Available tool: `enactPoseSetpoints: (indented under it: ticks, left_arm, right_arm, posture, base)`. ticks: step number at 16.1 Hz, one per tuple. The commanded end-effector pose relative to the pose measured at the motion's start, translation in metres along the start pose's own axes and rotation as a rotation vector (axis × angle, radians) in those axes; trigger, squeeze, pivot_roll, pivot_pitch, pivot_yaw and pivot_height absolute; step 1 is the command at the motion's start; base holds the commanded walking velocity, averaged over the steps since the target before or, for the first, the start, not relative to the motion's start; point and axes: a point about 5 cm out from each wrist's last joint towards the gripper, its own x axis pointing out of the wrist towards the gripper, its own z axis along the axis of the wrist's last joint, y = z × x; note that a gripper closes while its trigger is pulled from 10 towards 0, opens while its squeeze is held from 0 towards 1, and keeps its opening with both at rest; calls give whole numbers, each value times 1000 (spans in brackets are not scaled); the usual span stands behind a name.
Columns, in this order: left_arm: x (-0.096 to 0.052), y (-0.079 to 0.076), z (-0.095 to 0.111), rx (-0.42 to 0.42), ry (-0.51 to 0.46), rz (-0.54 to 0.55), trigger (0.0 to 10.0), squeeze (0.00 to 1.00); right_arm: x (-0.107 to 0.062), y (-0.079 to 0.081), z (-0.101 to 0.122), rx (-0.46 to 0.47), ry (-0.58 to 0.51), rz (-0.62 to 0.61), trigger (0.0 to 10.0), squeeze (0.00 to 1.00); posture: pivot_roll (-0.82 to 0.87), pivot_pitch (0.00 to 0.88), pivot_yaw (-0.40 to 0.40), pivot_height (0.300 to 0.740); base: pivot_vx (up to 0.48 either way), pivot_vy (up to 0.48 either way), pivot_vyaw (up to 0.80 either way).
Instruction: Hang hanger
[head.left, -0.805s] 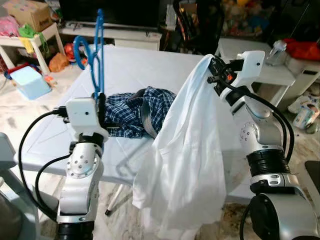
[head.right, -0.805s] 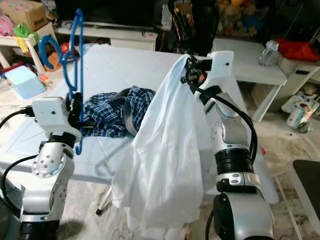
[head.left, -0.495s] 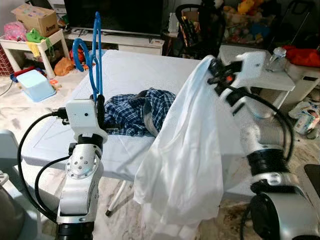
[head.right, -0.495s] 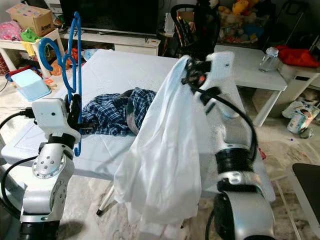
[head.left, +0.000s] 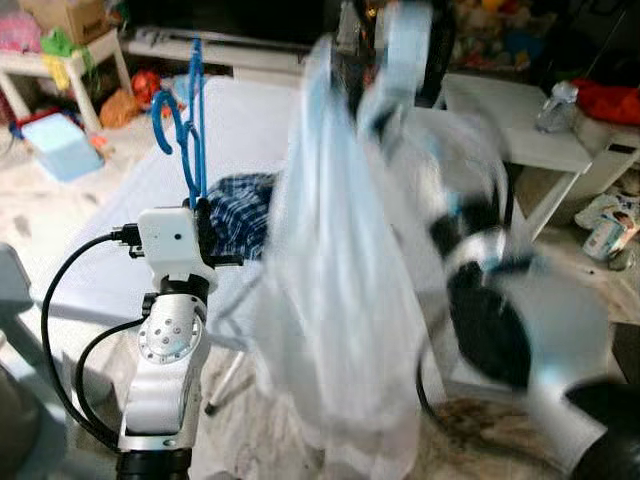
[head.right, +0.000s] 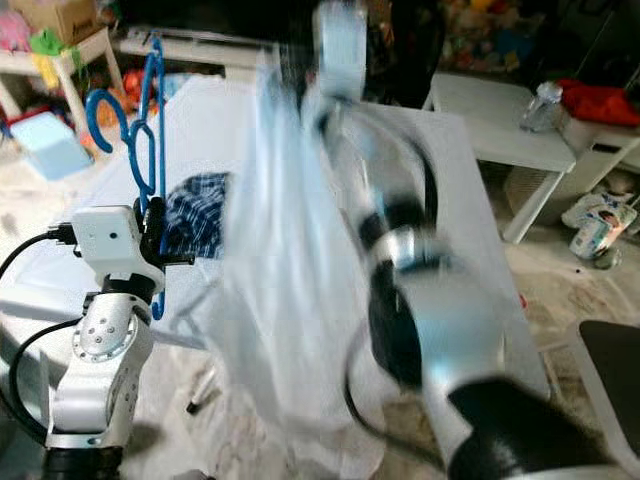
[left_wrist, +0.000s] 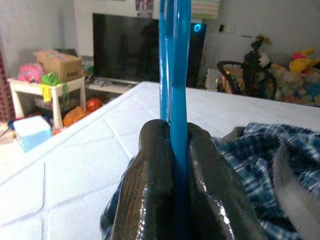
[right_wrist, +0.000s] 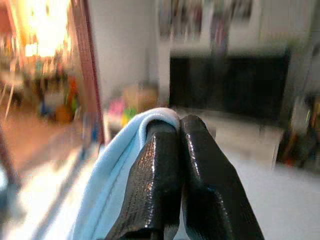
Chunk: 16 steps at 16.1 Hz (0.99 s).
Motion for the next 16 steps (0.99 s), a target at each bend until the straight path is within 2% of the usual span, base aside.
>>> enactPoseSetpoints:
  ticks: [1, 2, 3, 4, 5, 6, 7, 8, 9, 10, 11, 12, 13, 14, 15, 16]
  left_arm:
    - [-2, 1, 3, 15, -21, 15, 10000, 0]
    - [-3, 4, 3, 23, -23, 30, 10000, 0]
    - [-4, 6, 3, 29, -23, 43, 10000, 0]
    - [-4, 6, 3, 27, -23, 42, 10000, 0]
    - [-3, 5, 2, 26, -23, 38, 10000, 0]
    - [-1, -2, 3, 17, -28, 14, 10000, 0]
    - [0, -6, 3, 15, -32, -3, 10000, 0]
    - [1, -8, 4, 14, -35, -18, 10000, 0]
    - [1, -10, 4, 9, -32, -28, 10000, 0]
    - [1, -10, 3, 4, -24, -45, 10000, 0]
    - [0, -10, 2, 2, -19, -55, 10000, 0]
    - [-1, -10, 2, 1, -17, -60, 10000, 0]
    - [-1, -12, 0, -4, -11, -81, 10000, 0]
    - [-1, -13, 0, -6, -11, -88, 10000, 0]
    - [-1, -14, 1, -8, -13, -92, 10000, 0]
    - [-1, -14, 1, -9, -13, -93, 10000, 0]
  right_arm:
    - [5, -16, 66, -6, -265, -128, 10000, 0]
    - [3, -24, 95, 3, -369, -183, 10000, 0]
    - [-1, -33, 113, -2, -430, -225, 10000, 0]
    - [-2, -36, 116, -12, -438, -231, 10000, 0]
    - [-6, -45, 109, -50, -414, -245, 10000, 0]
    - [-15, -62, 64, -129, -237, -266, 10000, 0]
    - [-22, -70, 29, -181, -80, -271, 10000, 0]
    - [-38, -81, -15, -262, 133, -287, 10000, 0]
    - [-62, -95, -56, -301, 328, -311, 10000, 0]
    - [-87, -107, -86, -308, 454, -306, 10000, 0]
    - [-98, -112, -95, -331, 488, -276, 10000, 0]
    - [-102, -115, -95, -341, 488, -269, 10000, 0]
    - [-108, -119, -92, -287, 464, -204, 10000, 1000]
    - [-107, -118, -90, -250, 449, -167, 10000, 1000]
    - [-108, -112, -91, -236, 466, -42, 10000, 1000]
    - [-109, -111, -91, -241, 473, -20, 10000, 1000]
  posture:
    - [19, 0, -146, 740]
    - [20, 0, -148, 740]
    - [17, 0, -148, 740]
    - [11, 0, -147, 740]
    - [1, 0, -140, 740]
    - [-12, 0, -130, 740]
    - [-15, 0, -125, 740]
    - [-21, 0, -118, 740]
    - [-27, 0, -109, 740]
    - [-30, 0, -98, 740]
    - [-33, 0, -92, 740]
    - [-41, 0, -83, 740]
    - [-44, 0, -79, 740]
    - [-45, 0, -79, 740]
    - [-46, 0, -80, 740]
    - [-46, 0, -80, 740]
  base:
    - [0, 0, 0]
    - [0, 0, 0]
    - [0, 0, 0]
    - [0, 0, 0]
    - [0, 0, 0]
    - [0, 0, 0]
    - [0, 0, 0]
    - [0, 0, 0]
    - [0, 0, 0]
    - [0, 0, 0]
    - [0, 0, 0]
    - [0, 0, 0]
    - [0, 0, 0]
    - [0, 0, 0]
    - [0, 0, 0]
    - [0, 0, 0]
